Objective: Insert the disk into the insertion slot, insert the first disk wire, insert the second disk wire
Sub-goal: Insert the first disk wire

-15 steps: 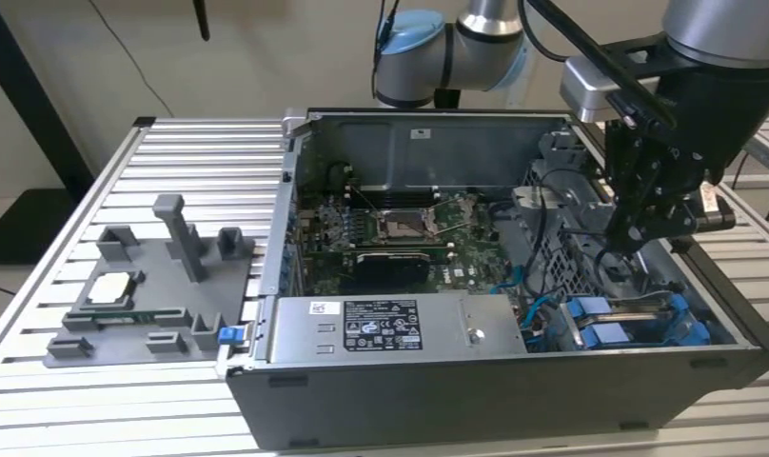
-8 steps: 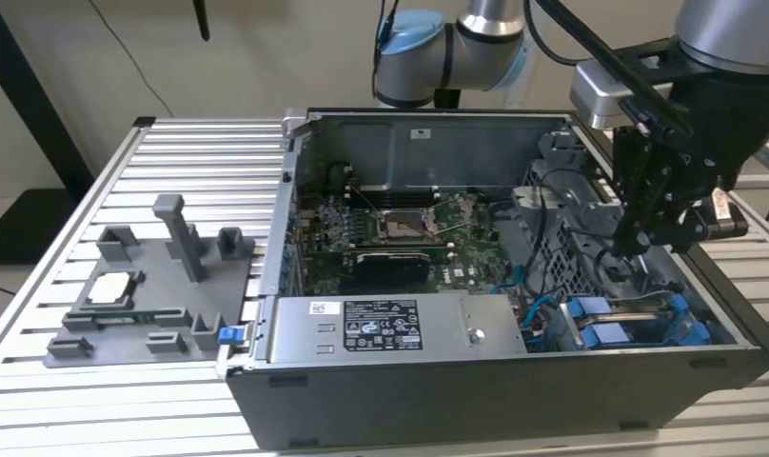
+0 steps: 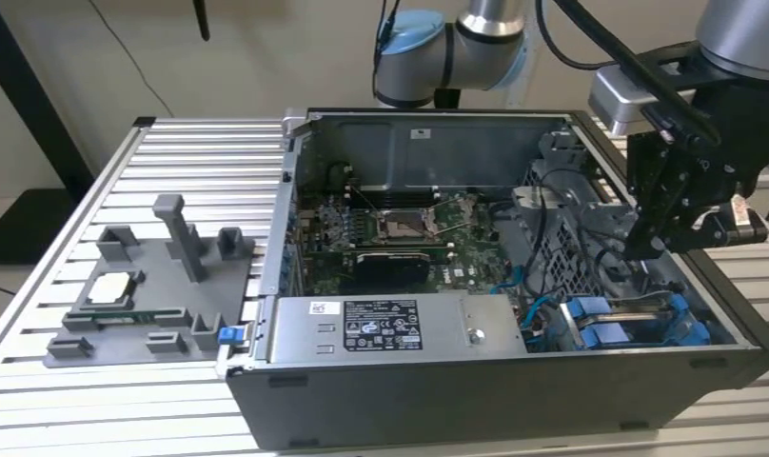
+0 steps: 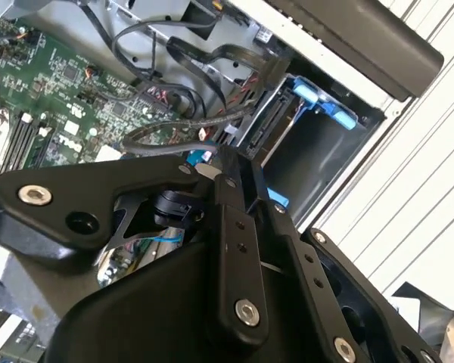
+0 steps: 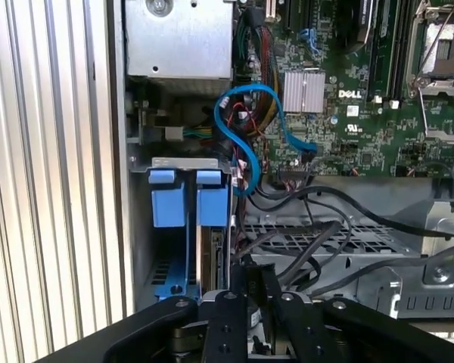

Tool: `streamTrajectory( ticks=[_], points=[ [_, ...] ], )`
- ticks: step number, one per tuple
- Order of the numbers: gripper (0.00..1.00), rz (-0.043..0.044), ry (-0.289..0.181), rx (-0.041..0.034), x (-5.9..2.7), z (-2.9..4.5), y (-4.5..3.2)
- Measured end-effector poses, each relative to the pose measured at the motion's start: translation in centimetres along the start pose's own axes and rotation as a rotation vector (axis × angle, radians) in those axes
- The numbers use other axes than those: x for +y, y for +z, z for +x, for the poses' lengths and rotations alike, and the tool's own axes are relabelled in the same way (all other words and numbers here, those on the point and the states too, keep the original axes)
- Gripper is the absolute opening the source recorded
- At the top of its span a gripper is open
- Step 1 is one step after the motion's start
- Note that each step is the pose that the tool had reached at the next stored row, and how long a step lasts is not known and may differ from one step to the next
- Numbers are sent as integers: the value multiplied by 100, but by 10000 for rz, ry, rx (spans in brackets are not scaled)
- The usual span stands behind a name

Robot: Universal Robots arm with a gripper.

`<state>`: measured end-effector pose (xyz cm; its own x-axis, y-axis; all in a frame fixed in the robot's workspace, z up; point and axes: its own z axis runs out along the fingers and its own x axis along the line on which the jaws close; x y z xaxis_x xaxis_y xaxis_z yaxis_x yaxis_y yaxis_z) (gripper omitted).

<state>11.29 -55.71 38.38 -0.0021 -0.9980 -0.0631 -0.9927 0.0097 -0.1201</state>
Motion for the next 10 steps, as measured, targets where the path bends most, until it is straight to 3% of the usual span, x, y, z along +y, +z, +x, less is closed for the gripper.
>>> streamTrajectory(
  ticks=[10],
  points=[
    [0,-615,38,6,-302,72,101]
  ],
)
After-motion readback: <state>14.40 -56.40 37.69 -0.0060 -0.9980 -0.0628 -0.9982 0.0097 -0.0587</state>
